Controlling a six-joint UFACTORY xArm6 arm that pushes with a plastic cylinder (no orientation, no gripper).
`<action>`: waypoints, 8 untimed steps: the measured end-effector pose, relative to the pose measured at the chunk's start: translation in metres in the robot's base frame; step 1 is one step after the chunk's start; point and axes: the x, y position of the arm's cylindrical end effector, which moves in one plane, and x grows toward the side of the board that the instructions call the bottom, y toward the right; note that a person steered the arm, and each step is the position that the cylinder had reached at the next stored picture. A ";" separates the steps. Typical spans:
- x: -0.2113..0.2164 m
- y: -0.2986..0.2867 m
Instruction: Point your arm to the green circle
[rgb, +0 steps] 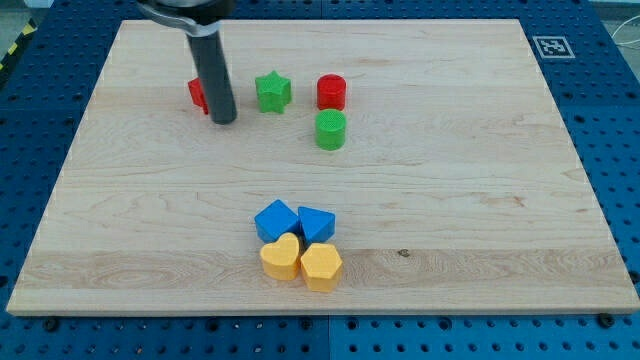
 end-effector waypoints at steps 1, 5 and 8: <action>0.021 0.016; 0.044 0.022; 0.060 0.112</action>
